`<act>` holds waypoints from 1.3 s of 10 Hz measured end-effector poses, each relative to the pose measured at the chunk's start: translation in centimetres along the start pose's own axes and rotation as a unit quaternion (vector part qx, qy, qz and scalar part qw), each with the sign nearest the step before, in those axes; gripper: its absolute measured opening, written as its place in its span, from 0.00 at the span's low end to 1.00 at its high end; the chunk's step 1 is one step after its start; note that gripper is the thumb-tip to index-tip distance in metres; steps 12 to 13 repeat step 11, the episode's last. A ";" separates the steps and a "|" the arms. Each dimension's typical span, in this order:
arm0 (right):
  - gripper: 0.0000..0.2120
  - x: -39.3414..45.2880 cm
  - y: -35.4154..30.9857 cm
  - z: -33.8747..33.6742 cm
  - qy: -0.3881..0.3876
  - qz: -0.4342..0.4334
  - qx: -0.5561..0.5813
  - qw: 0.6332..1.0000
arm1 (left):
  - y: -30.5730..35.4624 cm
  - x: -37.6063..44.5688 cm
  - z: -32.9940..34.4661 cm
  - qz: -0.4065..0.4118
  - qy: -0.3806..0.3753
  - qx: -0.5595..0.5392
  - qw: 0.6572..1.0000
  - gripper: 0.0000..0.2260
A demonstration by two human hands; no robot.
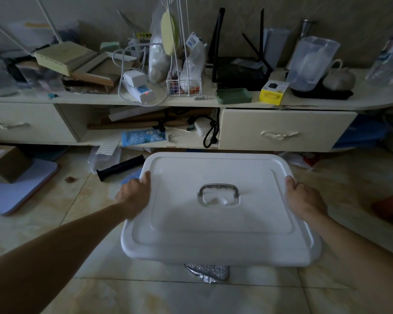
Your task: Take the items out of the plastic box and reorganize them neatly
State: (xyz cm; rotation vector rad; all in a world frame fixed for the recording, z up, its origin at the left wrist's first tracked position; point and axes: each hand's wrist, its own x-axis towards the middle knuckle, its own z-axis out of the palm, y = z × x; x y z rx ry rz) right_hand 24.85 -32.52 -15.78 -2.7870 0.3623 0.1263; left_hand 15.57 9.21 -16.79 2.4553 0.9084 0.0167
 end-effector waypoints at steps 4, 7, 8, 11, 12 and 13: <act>0.38 0.2 0.5 0.0 -0.056 0.005 0.110 0.992 | -0.2 1.5 -0.2 0.004 -0.002 0.023 1.000 0.38; 0.41 0.5 0.5 0.9 -0.035 0.012 0.105 0.994 | -0.2 1.6 -0.3 0.010 0.007 0.020 1.000 0.36; 0.39 -0.3 0.1 0.5 -0.020 0.013 0.103 0.994 | 0.2 0.9 -0.6 0.013 0.013 0.015 1.000 0.33; 0.26 -1.2 -4.8 -5.5 0.167 0.003 0.260 0.951 | 8.2 -1.7 -5.6 0.047 0.220 -0.124 0.966 0.18; 0.26 -1.2 -4.8 -5.5 0.167 0.003 0.260 0.951 | 8.2 -1.7 -5.6 0.047 0.220 -0.124 0.966 0.18; 0.26 -1.2 -4.8 -5.5 0.167 0.003 0.260 0.951 | 8.2 -1.7 -5.6 0.047 0.220 -0.124 0.966 0.18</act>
